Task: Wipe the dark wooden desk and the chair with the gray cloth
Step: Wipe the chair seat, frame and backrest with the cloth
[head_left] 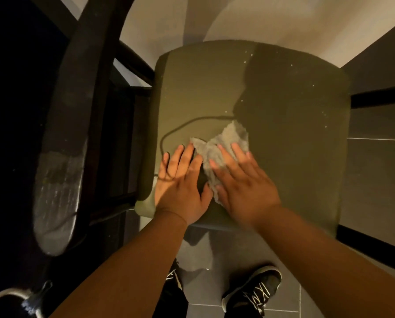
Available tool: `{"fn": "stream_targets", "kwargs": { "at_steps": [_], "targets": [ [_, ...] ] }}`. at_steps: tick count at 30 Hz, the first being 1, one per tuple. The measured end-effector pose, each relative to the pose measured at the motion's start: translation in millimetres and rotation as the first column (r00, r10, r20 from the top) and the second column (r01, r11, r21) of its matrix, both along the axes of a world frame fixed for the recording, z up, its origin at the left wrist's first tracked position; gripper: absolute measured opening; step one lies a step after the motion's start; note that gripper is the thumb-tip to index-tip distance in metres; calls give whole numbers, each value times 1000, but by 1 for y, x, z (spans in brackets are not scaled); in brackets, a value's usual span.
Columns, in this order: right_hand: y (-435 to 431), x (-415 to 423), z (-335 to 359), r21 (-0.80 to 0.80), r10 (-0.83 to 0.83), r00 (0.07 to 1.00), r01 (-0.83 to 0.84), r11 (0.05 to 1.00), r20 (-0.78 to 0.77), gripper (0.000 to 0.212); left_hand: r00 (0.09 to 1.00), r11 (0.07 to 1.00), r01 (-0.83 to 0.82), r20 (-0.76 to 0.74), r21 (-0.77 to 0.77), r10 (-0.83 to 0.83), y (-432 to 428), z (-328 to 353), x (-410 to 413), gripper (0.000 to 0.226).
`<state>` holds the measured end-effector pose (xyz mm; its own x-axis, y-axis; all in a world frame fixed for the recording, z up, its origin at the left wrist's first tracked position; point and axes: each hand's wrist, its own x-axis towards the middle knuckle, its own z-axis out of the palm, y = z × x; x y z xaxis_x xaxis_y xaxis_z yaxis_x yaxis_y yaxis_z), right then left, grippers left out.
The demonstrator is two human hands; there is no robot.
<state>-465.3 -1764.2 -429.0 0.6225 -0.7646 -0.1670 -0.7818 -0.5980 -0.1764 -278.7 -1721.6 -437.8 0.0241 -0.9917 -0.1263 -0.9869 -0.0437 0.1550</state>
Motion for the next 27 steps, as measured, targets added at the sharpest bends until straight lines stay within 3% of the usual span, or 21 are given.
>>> {"fn": "stream_targets", "kwargs": {
  "at_steps": [7, 13, 17, 20, 24, 27],
  "targets": [
    [16, 14, 7, 37, -272, 961, 273, 961, -41, 61, 999, 1000, -15, -53, -22, 14, 2, 5, 0, 80],
    [1, -2, 5, -13, -74, 994, 73, 997, -86, 61, 998, 999, -16, -69, -42, 13, -1, 4, 0, 77],
    [-50, 17, 7, 13, -235, 965, 239, 971, -116, 62, 996, 997, -20, -87, -76, 14, 0, 4, 1, 75],
    [-35, 25, 8, 32, -308, 947, 311, 950, -89, 62, 996, 998, -17, -89, -58, 11, 0, 4, 2, 76],
    [31, 19, 7, 32, -237, 971, 238, 971, -36, 58, 991, 999, -21, -136, -35, 16, 0, 4, 4, 87],
    [22, 16, 6, 40, -177, 982, 180, 983, -60, 58, 966, 998, -33, -256, -62, 15, 0, 7, 10, 84]
  ]
}}
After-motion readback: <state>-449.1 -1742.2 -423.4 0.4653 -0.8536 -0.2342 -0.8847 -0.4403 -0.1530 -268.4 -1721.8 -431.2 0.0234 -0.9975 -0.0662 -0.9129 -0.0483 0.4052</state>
